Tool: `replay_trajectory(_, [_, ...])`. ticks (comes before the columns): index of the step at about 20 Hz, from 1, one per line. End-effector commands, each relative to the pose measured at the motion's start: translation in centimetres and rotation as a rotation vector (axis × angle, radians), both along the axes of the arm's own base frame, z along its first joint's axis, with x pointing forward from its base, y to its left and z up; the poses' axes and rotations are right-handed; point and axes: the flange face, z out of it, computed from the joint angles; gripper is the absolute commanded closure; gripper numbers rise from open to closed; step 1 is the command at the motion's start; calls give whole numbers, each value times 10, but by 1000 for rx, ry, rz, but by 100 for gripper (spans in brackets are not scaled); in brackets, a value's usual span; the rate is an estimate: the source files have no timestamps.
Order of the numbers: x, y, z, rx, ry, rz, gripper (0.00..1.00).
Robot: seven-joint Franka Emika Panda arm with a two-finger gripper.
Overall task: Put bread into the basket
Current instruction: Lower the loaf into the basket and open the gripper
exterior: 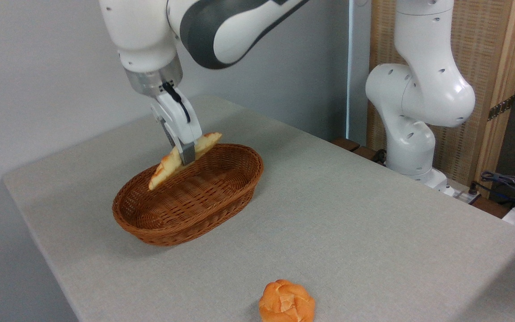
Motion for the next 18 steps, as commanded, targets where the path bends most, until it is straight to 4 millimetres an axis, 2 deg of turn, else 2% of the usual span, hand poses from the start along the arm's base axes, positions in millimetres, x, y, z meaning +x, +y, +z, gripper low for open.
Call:
replay_trajectory(1, [0,-5,-9,-9,-46,-1,0])
replay_trajectory(5, [3,-6,-14,-14,-48,1,0])
replay_trajectory(8, [6,-15,-21,-19,-53,-9,0])
replay_trajectory(12, [6,-11,-15,-20,-77,-54,0])
replay_trajectory(14, [8,-3,-5,-17,-91,-42,0])
replay_trajectory(18, [3,22,39,128,-187,-60,0])
